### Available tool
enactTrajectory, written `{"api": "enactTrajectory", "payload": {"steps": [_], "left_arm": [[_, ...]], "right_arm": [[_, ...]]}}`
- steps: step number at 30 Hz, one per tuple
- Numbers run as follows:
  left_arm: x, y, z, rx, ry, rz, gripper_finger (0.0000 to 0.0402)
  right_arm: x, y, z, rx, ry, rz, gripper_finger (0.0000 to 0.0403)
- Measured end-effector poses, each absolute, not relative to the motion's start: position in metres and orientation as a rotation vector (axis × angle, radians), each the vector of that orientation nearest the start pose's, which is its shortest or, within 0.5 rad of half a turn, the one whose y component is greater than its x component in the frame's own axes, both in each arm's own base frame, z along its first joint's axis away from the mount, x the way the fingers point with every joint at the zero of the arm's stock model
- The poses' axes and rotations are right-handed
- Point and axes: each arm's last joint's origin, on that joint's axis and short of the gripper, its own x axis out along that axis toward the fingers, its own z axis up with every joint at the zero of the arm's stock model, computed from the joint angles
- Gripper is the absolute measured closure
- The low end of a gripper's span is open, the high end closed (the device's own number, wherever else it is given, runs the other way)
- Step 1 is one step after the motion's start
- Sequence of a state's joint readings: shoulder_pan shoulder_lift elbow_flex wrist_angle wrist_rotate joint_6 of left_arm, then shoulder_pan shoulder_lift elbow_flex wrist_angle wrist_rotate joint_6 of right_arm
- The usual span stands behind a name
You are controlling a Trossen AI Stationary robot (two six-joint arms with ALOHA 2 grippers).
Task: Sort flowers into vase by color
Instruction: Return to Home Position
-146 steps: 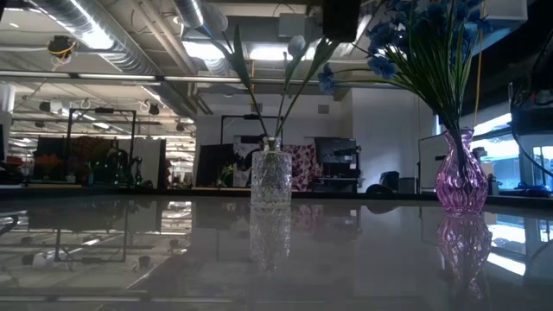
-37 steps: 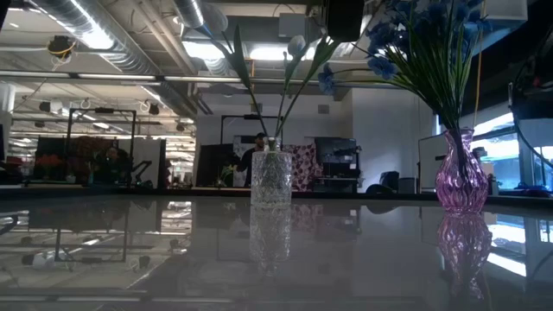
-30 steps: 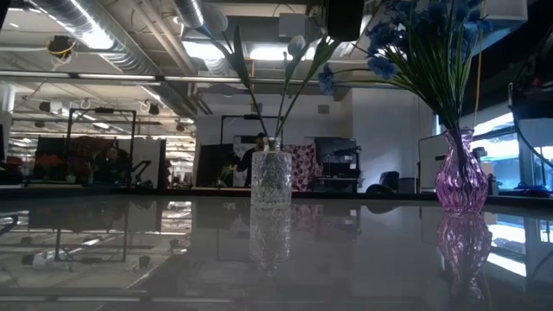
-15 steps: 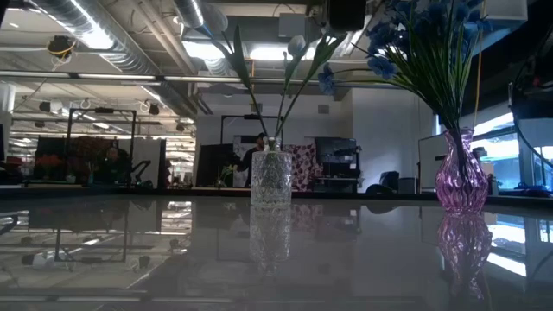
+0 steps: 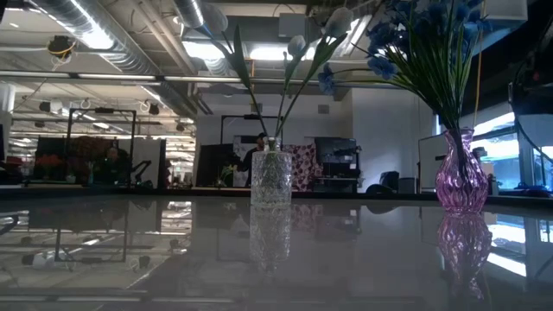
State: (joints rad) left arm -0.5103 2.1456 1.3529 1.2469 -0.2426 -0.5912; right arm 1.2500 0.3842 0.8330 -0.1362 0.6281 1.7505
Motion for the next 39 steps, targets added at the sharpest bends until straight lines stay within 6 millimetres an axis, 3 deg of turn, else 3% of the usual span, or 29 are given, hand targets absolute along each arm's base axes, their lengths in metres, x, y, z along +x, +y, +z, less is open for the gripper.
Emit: {"api": "enactTrajectory", "payload": {"steps": [7,13,18,22,25,28,34,39], "left_arm": [[0.403,-0.208,0.252,-0.741,-0.544,-0.454,0.0255],[0.399,-0.201,0.263,-0.645,-0.658,-0.567,0.0255],[0.402,-0.190,0.289,-0.568,-0.741,-0.617,0.0255],[0.410,-0.167,0.311,-0.488,-0.806,-0.681,0.0255],[0.420,-0.149,0.312,-0.540,-0.757,-0.690,0.0255],[0.425,-0.137,0.315,-0.556,-0.667,-0.750,0.0255],[0.408,-0.124,0.367,-0.404,-0.496,-0.659,0.0255],[0.379,-0.114,0.400,-0.331,-0.265,-0.430,0.0255]], "right_arm": [[0.033,0.046,0.402,1.861,0.361,0.658,0.0214],[0.031,0.039,0.429,1.755,0.276,0.712,0.0214],[0.026,0.025,0.456,1.567,0.132,0.752,0.0214],[0.022,0.017,0.470,1.366,0.025,0.788,0.0214],[0.024,0.020,0.472,1.257,-0.024,0.767,0.0214],[0.031,0.038,0.469,1.153,-0.021,0.678,0.0214],[0.041,0.066,0.468,0.882,-0.064,0.635,0.0214],[0.042,0.058,0.473,0.720,-0.141,0.460,0.0214]]}}
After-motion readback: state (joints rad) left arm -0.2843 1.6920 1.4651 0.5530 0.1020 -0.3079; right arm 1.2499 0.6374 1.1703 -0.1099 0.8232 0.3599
